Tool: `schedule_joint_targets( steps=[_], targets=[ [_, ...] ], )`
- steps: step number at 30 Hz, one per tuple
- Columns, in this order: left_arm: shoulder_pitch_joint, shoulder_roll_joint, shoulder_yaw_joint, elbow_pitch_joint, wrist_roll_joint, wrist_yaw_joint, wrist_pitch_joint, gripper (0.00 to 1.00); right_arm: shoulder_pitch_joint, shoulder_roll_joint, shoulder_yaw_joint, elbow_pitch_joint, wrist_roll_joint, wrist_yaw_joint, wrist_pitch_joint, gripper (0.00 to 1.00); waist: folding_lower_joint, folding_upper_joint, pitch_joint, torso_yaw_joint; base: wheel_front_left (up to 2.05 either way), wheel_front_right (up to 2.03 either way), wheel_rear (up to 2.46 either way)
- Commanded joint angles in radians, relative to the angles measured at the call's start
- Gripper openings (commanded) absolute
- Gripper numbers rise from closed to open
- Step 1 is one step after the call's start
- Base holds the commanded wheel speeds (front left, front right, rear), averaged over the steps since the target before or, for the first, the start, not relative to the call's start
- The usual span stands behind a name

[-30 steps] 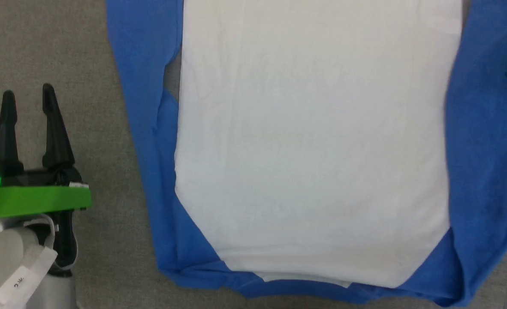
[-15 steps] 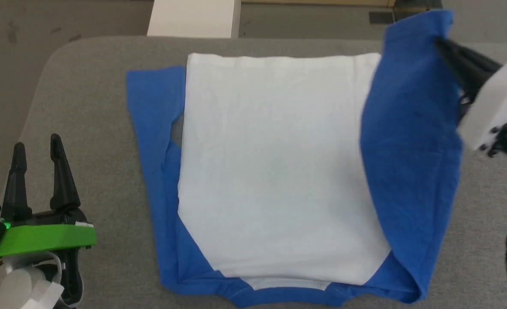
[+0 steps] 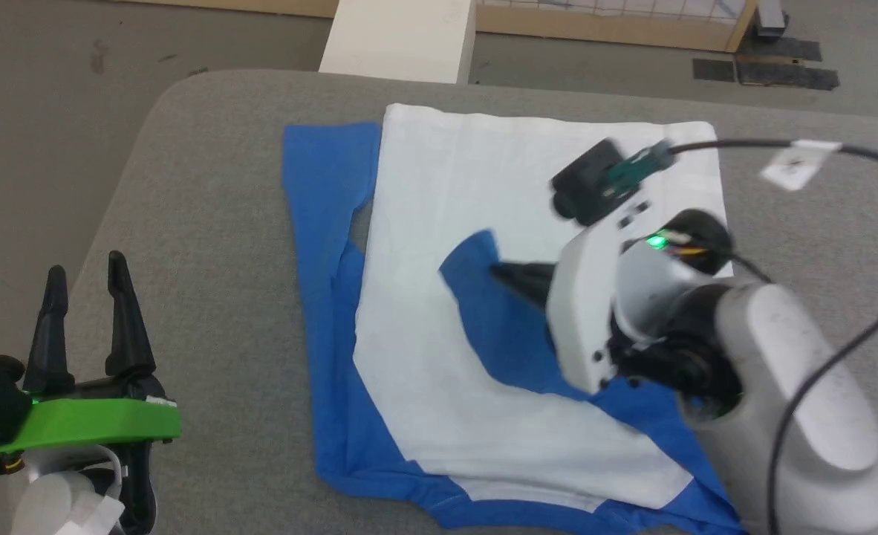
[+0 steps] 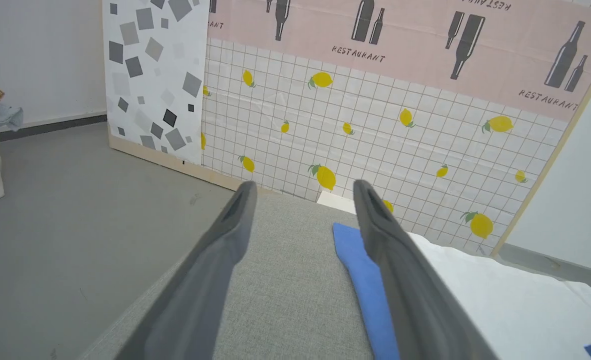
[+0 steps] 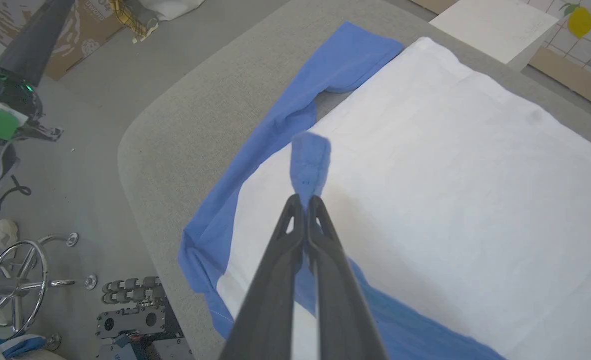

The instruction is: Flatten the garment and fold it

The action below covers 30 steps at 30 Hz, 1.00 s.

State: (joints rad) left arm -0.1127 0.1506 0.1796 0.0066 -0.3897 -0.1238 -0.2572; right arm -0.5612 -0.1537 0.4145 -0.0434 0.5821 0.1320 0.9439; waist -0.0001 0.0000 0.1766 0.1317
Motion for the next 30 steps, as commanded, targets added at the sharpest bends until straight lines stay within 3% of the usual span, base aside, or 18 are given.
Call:
schedule_joint_targets(
  steps=[1,14,21,22,23,30],
  targets=[
    [-0.007,-0.008,-0.005,0.005,-0.001,-0.005,-0.004,1.0,-0.014,0.007,0.031,0.029,0.013,-0.001,-0.02,0.0,0.0001,0.0,0.02,0.022,0.0,0.0,0.0],
    [-0.055,-0.036,-0.028,0.045,-0.023,-0.007,-0.005,1.0,-0.12,0.062,0.341,0.363,0.136,-0.001,-0.153,0.0,0.0001,0.0,0.087,0.088,0.0,0.0,0.0],
    [-0.061,-0.037,-0.034,0.053,-0.033,-0.007,-0.005,1.0,-0.138,0.066,0.472,0.475,0.181,-0.001,-0.2,0.0,0.0001,0.0,0.091,0.099,0.0,0.0,0.0],
    [-0.06,-0.037,-0.033,0.053,-0.034,-0.007,-0.005,1.0,-0.138,0.067,0.485,0.485,0.191,-0.001,-0.21,0.19,0.0001,0.0,0.09,0.098,0.0,0.0,0.0],
    [-0.058,-0.037,-0.032,0.053,-0.034,-0.007,-0.005,1.0,-0.139,0.068,0.495,0.491,0.2,-0.001,-0.217,1.0,0.0001,0.0,0.089,0.097,0.0,0.0,0.0],
    [-0.044,-0.023,-0.028,0.058,-0.033,-0.007,-0.005,1.0,-0.194,0.064,0.48,0.458,0.26,-0.001,-0.348,1.0,0.0001,0.0,0.064,0.063,0.0,0.0,0.0]
  ],
)
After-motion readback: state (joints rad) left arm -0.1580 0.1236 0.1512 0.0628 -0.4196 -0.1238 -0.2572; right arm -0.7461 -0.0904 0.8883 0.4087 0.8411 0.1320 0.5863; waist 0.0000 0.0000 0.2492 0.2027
